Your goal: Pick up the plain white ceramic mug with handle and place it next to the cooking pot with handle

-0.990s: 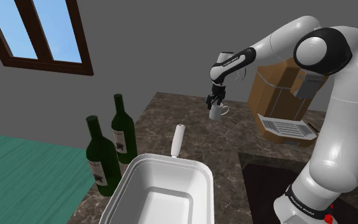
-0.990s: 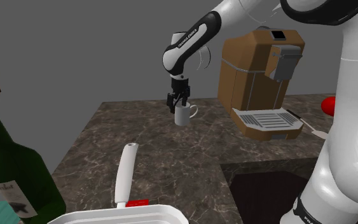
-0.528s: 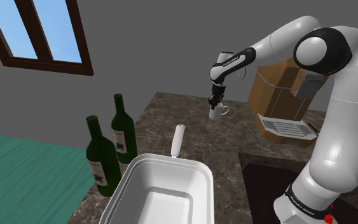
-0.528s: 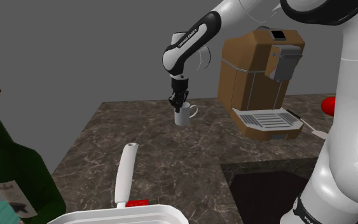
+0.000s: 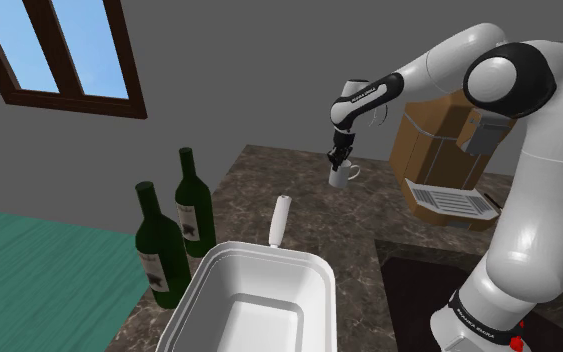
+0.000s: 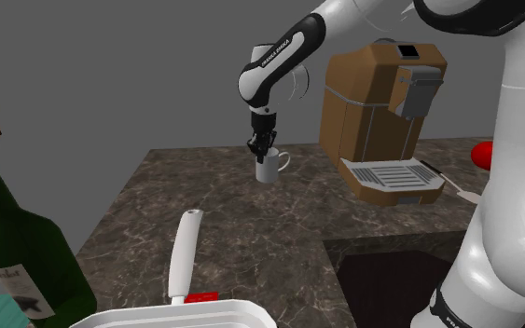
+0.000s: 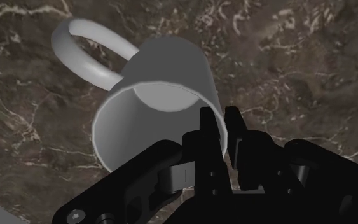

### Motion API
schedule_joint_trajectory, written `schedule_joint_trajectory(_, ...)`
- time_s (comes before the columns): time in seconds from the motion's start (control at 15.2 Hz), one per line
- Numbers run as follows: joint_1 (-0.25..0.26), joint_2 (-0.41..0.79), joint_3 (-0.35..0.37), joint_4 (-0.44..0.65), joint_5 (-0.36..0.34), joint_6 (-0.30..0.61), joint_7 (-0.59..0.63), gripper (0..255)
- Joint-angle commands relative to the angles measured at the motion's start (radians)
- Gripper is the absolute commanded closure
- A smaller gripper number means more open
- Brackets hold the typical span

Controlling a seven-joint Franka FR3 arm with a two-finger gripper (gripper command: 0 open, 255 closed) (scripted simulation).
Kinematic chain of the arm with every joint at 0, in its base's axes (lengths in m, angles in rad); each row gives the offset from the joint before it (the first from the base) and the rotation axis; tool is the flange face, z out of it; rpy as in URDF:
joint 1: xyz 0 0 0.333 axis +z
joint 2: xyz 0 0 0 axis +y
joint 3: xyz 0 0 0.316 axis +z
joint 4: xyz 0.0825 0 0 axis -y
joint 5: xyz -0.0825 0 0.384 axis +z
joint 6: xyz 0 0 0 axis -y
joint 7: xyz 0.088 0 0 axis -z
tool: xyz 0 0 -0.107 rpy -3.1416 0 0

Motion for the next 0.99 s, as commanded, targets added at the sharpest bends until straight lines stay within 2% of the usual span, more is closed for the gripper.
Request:
schedule_joint_trajectory(0.0,0.001,-0.013,-0.002,0.008,-0.005,-0.02,0.003,255)
schedule_joint_trajectory(0.92,0.006,-0.092,-0.008,0.103,-0.034,-0.191,0.024,255)
